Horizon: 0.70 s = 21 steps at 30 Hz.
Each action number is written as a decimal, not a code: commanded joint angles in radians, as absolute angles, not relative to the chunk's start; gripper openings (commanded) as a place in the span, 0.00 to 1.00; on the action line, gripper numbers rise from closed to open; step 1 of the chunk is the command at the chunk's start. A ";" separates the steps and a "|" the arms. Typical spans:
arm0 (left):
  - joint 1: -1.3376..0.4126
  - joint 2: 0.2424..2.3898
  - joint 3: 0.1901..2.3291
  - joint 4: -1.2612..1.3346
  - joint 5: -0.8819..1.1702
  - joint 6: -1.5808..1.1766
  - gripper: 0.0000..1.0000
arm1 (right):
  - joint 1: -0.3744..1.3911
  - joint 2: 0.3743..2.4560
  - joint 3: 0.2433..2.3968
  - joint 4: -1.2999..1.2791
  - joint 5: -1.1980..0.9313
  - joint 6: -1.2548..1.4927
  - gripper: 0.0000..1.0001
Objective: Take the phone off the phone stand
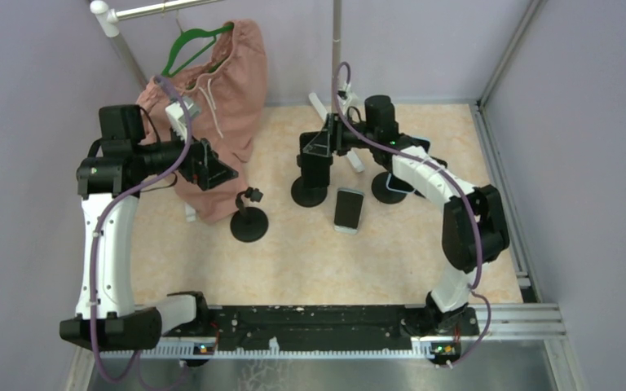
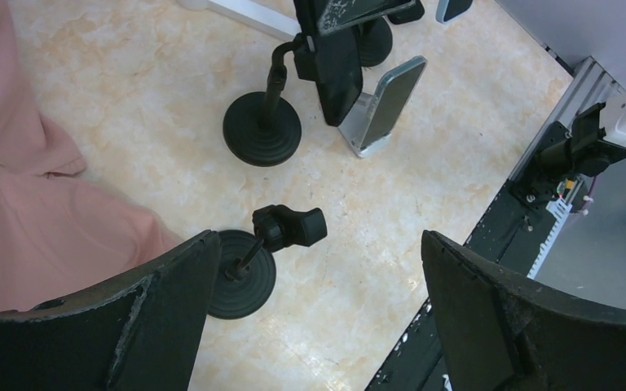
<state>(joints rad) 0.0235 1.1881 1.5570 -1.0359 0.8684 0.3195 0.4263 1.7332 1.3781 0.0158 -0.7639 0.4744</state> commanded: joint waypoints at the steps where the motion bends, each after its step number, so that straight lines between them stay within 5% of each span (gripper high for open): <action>1: 0.020 1.180 1.551 -1.020 0.875 0.339 0.99 | 0.448 1.668 1.325 0.063 -0.686 0.498 0.46; 6: 0.018 1.180 1.551 -1.016 0.880 0.330 0.99 | 0.471 1.627 1.278 0.085 -0.625 0.513 0.27; 21: 0.014 1.171 1.537 -1.016 0.874 0.347 0.99 | 0.493 1.584 1.244 0.175 -0.638 0.562 0.32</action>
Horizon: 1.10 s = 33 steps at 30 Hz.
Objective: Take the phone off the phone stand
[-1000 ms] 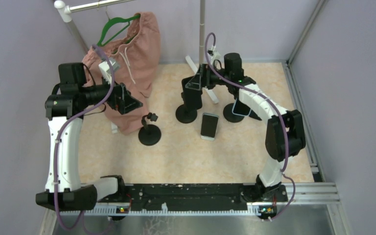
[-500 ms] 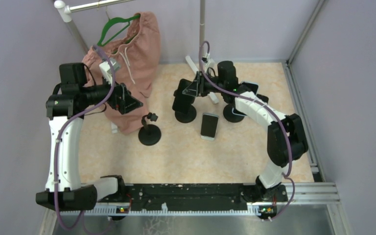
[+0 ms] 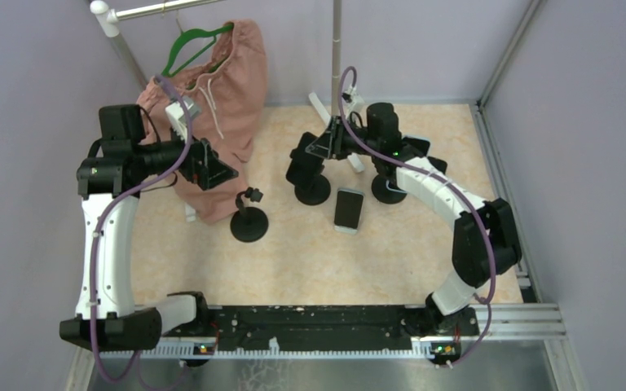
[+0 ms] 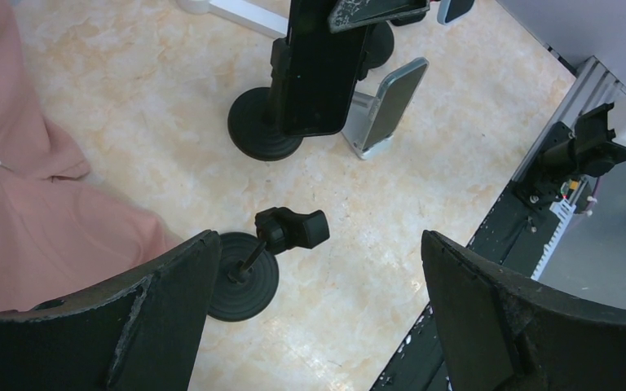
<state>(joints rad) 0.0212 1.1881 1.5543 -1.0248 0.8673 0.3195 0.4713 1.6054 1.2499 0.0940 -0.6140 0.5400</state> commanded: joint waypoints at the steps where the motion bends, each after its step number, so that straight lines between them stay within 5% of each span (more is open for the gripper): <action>1: 0.014 1.171 1.533 -1.016 0.873 0.352 0.99 | 0.497 1.591 1.245 0.175 -0.639 0.564 0.34; 6: 0.011 1.171 1.532 -1.023 0.871 0.368 0.99 | 0.514 1.608 1.230 0.183 -0.630 0.566 0.36; 13: 0.010 1.150 1.506 -1.024 0.894 0.396 0.99 | 0.514 1.574 1.266 0.190 -0.629 0.594 0.00; 33: 0.008 1.107 1.429 -0.967 0.991 0.477 0.99 | 0.518 1.448 1.536 0.212 -0.896 0.831 0.00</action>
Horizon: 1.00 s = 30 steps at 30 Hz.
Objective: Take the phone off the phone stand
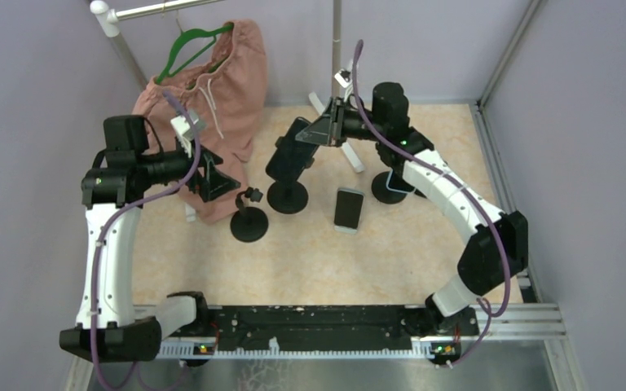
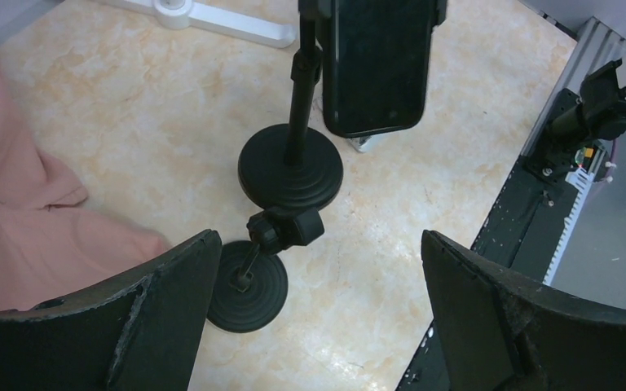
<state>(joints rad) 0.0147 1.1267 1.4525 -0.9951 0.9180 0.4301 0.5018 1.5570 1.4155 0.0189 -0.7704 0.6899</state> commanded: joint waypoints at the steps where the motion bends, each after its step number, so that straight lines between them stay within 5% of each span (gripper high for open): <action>1: 0.009 1.103 1.423 -0.966 1.003 0.487 0.99 | 0.518 1.444 1.550 0.226 -0.911 0.853 0.00; 18: -0.196 1.105 1.371 -0.733 1.099 0.371 0.99 | 0.521 1.383 1.691 0.205 -1.002 0.970 0.00; 30: -0.275 1.149 1.454 -0.730 1.257 0.305 0.97 | 0.564 1.382 1.614 0.545 -0.978 1.251 0.00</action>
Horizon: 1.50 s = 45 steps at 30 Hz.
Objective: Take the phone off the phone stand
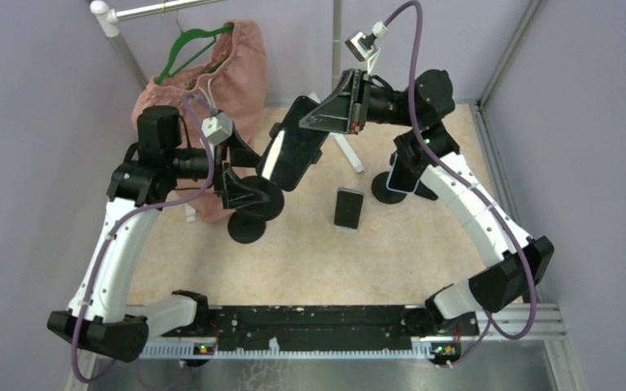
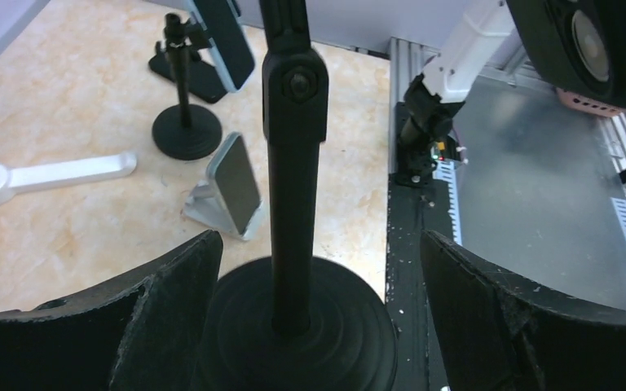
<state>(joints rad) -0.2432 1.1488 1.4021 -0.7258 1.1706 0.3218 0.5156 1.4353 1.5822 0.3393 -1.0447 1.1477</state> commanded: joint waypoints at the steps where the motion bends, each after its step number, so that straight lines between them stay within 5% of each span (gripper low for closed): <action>1: -0.284 1.149 1.461 -0.731 1.252 0.300 0.96 | 0.577 1.387 1.614 0.548 -0.971 1.249 0.00; 8: -0.304 1.143 1.459 -0.727 1.224 0.296 0.69 | 0.633 1.415 1.580 0.674 -0.936 1.315 0.00; 14: -0.304 1.126 1.460 -0.707 1.194 0.282 0.24 | 0.635 1.395 1.576 0.614 -0.928 1.260 0.00; 18: -0.304 1.112 1.467 -0.664 1.197 0.241 0.22 | 0.648 1.377 1.553 0.535 -0.914 1.197 0.01; 23: -0.305 1.104 1.461 -0.627 1.173 0.192 0.00 | 0.676 1.368 1.493 0.592 -0.861 1.201 0.50; 25: -0.305 1.093 1.447 -0.621 1.154 0.188 0.00 | 0.689 1.360 1.472 0.627 -0.834 1.198 0.57; 28: -0.305 1.074 1.422 -0.614 1.132 0.176 0.00 | 0.700 1.353 1.452 0.653 -0.802 1.189 0.52; 36: -0.305 1.022 1.371 -0.592 1.074 0.169 0.00 | 0.718 1.345 1.424 0.680 -0.786 1.207 0.04; 41: -0.305 1.035 1.411 -0.596 1.117 0.166 0.72 | 0.755 1.349 1.393 0.716 -0.787 1.223 0.00; 45: -0.305 1.048 1.434 -0.598 1.190 0.160 0.79 | 0.785 1.356 1.383 0.757 -0.774 1.237 0.00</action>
